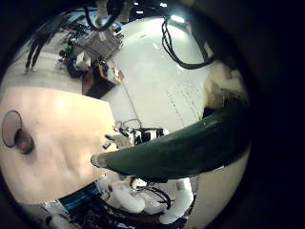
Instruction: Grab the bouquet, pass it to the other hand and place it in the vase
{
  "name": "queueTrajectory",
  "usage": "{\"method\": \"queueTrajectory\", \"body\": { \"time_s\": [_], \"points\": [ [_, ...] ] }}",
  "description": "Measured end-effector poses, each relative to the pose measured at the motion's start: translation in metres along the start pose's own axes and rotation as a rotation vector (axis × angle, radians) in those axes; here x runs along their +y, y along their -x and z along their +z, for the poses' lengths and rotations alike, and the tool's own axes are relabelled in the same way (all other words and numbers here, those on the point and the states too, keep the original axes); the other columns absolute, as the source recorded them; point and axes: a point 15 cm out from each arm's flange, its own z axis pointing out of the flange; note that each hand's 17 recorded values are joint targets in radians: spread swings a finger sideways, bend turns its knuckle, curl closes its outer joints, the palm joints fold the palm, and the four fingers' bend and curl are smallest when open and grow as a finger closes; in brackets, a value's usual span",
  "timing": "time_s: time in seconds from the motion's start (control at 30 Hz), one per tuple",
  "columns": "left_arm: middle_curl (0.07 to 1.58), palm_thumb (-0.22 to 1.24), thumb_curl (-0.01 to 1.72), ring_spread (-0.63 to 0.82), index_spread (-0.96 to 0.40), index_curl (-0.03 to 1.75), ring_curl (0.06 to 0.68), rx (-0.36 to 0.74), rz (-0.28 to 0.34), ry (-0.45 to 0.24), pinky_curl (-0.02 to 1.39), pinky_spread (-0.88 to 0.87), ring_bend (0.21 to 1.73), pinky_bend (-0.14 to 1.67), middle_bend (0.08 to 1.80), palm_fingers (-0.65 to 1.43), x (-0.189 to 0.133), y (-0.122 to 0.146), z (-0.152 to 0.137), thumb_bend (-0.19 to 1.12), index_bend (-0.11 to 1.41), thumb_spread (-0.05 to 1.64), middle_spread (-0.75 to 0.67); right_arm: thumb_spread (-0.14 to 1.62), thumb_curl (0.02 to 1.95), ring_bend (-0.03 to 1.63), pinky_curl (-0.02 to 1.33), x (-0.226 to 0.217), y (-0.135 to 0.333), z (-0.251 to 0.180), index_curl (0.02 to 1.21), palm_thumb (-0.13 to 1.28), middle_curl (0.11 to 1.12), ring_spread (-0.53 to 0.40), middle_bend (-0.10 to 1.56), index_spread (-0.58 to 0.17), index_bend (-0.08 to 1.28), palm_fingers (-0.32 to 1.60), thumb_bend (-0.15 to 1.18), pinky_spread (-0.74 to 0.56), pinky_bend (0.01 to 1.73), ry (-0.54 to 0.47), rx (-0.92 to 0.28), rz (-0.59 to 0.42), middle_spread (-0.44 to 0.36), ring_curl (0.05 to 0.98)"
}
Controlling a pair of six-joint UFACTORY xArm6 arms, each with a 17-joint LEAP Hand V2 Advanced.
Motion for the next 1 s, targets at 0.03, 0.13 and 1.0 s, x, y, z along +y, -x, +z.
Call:
{"method": "queueTrajectory", "body": {
  "time_s": [0.03,0.13,1.0],
  "points": [
    [0.79,0.90,0.66,-0.37,-0.58,0.90,0.574,-0.018,0.011,-0.018,0.60,-0.44,1.48,1.45,1.29,1.15,-0.003,-0.001,-0.007,0.04,0.98,1.09,-0.41,1.04,0.60,1.03,0.68,-0.001,0.000,-0.001,0.45,0.50,0.42,-0.099,0.65,-0.430,0.39,-0.02,-0.04,-0.02,1.06,0.002,-0.003,0.003,-0.101,0.402],
    [0.79,0.90,0.68,-0.37,-0.59,0.92,0.574,-0.066,0.037,-0.067,0.61,-0.44,1.48,1.44,1.30,1.15,-0.010,-0.003,-0.026,0.02,0.97,1.09,-0.41,1.03,0.56,0.95,0.64,-0.001,-0.001,-0.002,0.41,0.49,0.39,-0.008,0.57,-0.415,0.32,-0.05,-0.03,0.14,1.02,0.004,-0.007,0.007,-0.058,0.352],
    [0.75,0.89,0.76,-0.37,-0.61,1.01,0.572,-0.226,0.021,-0.240,0.66,-0.44,1.48,1.42,1.33,1.15,-0.027,0.061,-0.116,-0.01,0.93,1.11,-0.40,0.99,0.46,0.74,0.41,-0.027,-0.007,-0.001,0.30,0.55,0.33,0.140,0.31,-0.381,0.16,0.08,-0.03,0.43,0.79,-0.050,-0.119,0.057,0.009,0.232]
  ]
}}
